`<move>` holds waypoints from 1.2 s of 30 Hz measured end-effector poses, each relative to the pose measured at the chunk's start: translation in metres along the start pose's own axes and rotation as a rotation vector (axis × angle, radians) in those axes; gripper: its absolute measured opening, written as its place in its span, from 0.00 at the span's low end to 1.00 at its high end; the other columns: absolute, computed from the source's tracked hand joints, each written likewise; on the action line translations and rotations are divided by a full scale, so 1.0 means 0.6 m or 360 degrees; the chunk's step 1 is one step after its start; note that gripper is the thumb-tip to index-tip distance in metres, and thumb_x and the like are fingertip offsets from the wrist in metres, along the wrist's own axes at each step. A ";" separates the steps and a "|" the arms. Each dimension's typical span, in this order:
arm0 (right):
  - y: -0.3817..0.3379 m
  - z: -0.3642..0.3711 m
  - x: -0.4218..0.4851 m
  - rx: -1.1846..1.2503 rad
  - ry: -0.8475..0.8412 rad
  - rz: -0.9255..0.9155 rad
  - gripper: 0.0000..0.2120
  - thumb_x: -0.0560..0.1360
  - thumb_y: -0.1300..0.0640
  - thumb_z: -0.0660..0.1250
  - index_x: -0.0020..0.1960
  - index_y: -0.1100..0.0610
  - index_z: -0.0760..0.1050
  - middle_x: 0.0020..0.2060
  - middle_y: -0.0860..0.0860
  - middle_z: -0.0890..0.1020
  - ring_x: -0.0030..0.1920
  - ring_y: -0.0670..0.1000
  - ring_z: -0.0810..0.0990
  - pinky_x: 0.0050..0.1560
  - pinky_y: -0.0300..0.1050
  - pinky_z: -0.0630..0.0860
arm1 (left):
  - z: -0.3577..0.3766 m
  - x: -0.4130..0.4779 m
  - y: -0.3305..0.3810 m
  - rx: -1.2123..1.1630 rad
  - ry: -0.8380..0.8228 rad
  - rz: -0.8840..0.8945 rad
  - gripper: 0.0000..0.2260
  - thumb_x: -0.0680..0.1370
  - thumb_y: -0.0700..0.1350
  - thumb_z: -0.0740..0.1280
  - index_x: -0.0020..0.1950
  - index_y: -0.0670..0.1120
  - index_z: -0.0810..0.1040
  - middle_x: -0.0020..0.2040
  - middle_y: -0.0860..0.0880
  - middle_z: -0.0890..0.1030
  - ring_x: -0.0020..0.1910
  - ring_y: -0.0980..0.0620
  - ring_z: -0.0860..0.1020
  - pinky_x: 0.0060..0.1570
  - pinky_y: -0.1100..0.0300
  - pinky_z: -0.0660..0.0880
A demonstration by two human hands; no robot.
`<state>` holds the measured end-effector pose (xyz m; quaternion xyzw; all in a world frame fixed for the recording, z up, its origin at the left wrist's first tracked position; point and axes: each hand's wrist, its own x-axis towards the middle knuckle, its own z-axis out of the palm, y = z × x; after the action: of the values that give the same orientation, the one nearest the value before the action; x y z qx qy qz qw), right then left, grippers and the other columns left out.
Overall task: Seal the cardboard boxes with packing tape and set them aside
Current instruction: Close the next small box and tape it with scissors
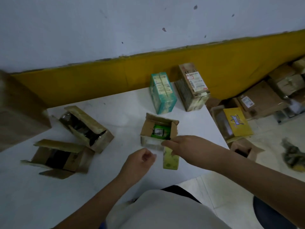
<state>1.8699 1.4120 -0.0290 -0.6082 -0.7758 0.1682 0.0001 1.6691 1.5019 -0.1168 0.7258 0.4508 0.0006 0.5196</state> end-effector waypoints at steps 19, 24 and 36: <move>0.065 0.076 0.102 0.0746 0.0118 0.0571 0.12 0.80 0.61 0.63 0.61 0.58 0.77 0.38 0.44 0.75 0.36 0.39 0.72 0.39 0.25 0.66 | 0.010 -0.017 0.057 -0.0977 -0.0611 -0.0374 0.09 0.82 0.43 0.57 0.50 0.45 0.77 0.35 0.48 0.85 0.34 0.52 0.83 0.39 0.63 0.79; 0.074 0.127 0.125 0.0734 -0.0428 0.0710 0.17 0.81 0.60 0.56 0.67 0.56 0.75 0.61 0.56 0.72 0.57 0.56 0.72 0.51 0.34 0.63 | 0.018 0.002 0.056 -0.1027 -0.0669 -0.0754 0.13 0.81 0.47 0.62 0.53 0.38 0.78 0.38 0.42 0.85 0.36 0.48 0.83 0.48 0.54 0.79; 0.079 0.167 0.150 0.0689 -0.0831 0.0661 0.18 0.78 0.62 0.62 0.67 0.54 0.77 0.66 0.50 0.77 0.62 0.52 0.75 0.51 0.40 0.71 | 0.052 0.053 0.031 -0.1535 -0.0468 -0.1184 0.13 0.81 0.47 0.62 0.45 0.41 0.81 0.33 0.46 0.83 0.28 0.52 0.81 0.30 0.63 0.77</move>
<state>1.8710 1.4805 -0.1542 -0.6748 -0.5567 0.4733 -0.1030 1.7148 1.4981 -0.1320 0.1966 0.5462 -0.0768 0.8107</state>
